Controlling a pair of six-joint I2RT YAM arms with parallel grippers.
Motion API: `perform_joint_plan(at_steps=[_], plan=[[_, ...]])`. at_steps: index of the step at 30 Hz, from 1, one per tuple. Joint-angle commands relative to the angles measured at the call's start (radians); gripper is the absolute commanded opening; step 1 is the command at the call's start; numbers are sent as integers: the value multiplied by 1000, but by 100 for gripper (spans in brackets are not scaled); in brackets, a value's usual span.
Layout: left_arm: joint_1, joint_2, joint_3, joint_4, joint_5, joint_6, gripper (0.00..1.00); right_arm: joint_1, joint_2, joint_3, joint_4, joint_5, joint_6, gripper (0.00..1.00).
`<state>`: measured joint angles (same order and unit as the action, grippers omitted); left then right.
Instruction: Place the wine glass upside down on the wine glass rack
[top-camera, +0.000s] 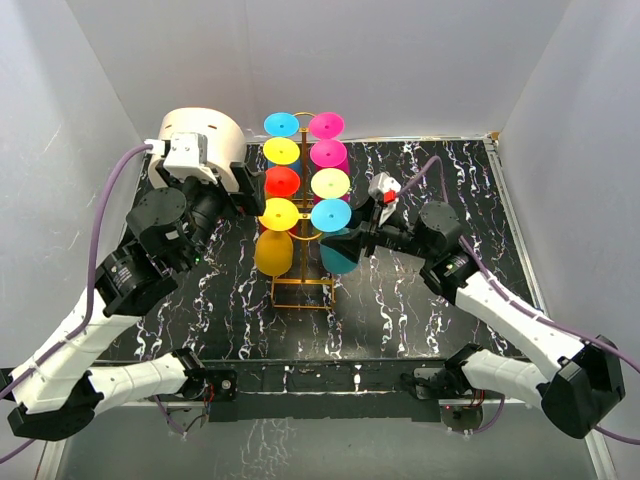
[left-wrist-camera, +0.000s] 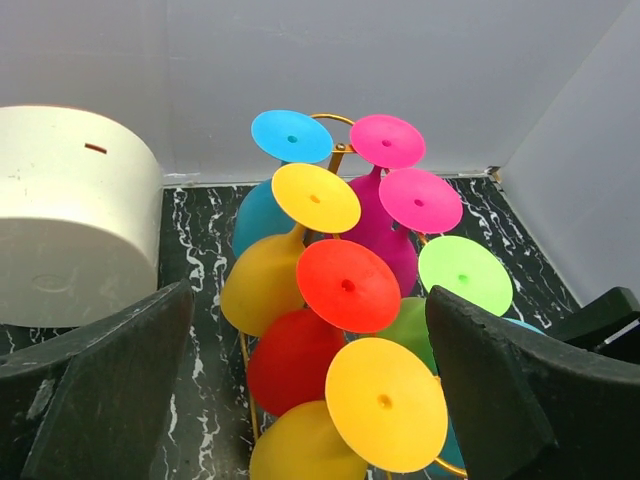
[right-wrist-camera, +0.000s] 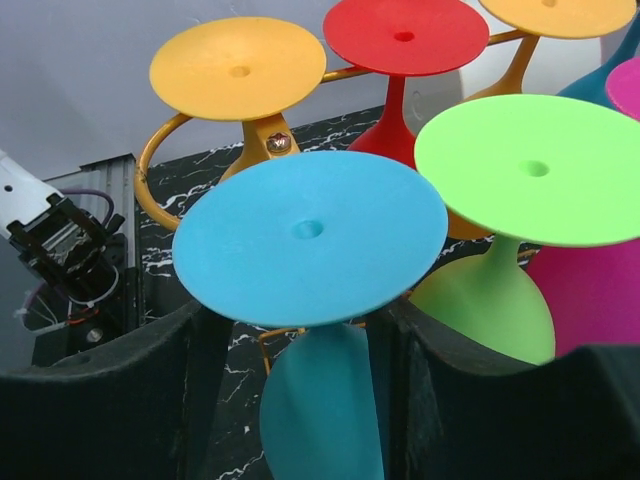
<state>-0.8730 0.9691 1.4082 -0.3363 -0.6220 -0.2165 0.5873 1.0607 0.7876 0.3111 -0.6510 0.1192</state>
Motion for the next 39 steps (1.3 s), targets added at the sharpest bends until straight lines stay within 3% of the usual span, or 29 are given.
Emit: perform_joint_plan(at_steps=[1,6,13,18,25,31,39], plan=[[-3,-47,18,-14,7,54,99,5,-65,-4,0,60,-16,57],[-4,-91,-10,-17,43,97,99,5,-155,-26,-109,143,-39,74],[-4,-117,12,-139,23,90,99,4,-352,-69,-333,336,-64,81],[-4,-181,-17,-177,46,82,99,5,-523,-100,-500,609,-6,83],[-3,-251,-31,-225,26,56,99,5,-710,-23,-711,1005,100,98],[-3,-301,2,-279,-7,55,99,5,-736,126,-816,1227,119,98],[-2,-357,87,-306,-33,135,99,4,-680,275,-844,1292,133,98]])
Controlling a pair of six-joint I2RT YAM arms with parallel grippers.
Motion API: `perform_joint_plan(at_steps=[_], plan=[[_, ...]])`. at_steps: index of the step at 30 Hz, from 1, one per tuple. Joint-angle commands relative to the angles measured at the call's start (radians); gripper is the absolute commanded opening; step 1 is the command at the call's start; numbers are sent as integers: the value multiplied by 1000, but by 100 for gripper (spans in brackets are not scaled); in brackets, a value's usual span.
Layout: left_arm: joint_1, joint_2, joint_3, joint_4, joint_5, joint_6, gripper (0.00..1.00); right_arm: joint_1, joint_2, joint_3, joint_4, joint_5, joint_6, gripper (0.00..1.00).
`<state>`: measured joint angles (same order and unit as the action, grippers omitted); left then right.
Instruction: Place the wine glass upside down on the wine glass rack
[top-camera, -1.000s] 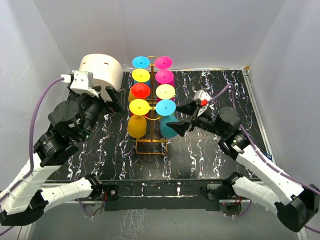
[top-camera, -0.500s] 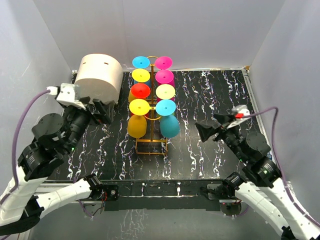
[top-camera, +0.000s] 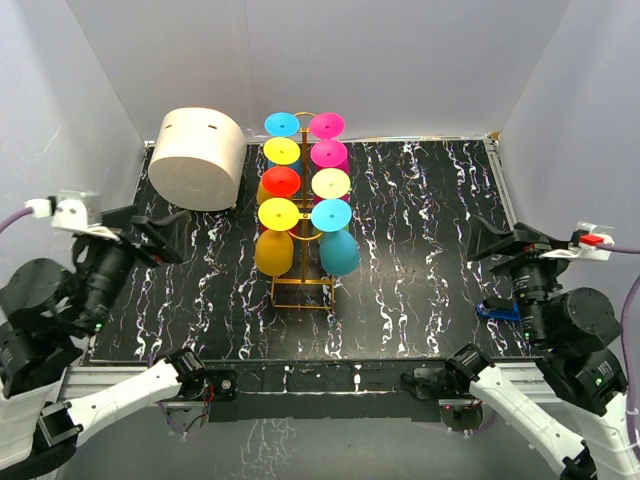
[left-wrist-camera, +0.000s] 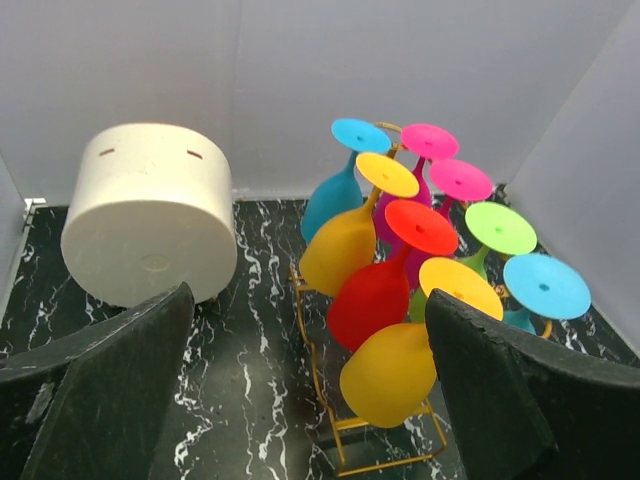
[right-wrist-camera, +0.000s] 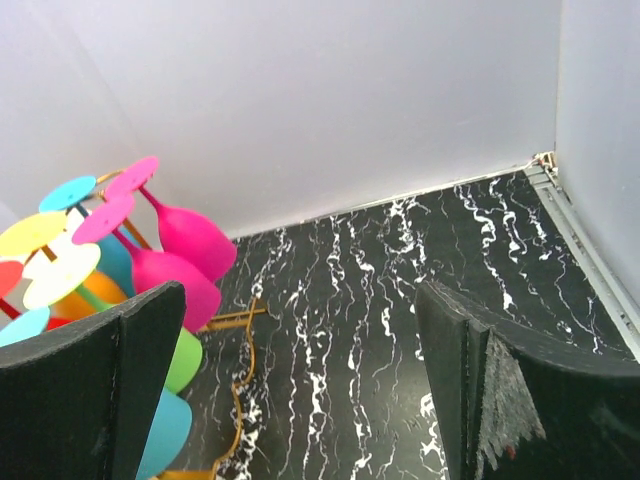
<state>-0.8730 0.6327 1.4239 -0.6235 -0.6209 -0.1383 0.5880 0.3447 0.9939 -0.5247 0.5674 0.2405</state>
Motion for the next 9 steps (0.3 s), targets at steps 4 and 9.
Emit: perform_joint_plan(at_steps=[4,9], plan=[[-2,-33,110,-25,-41,88,99,4,47,104,7,93,11,98],[0,-48,102,-13,-44,100,99,4,41,95,24,101,10,98]])
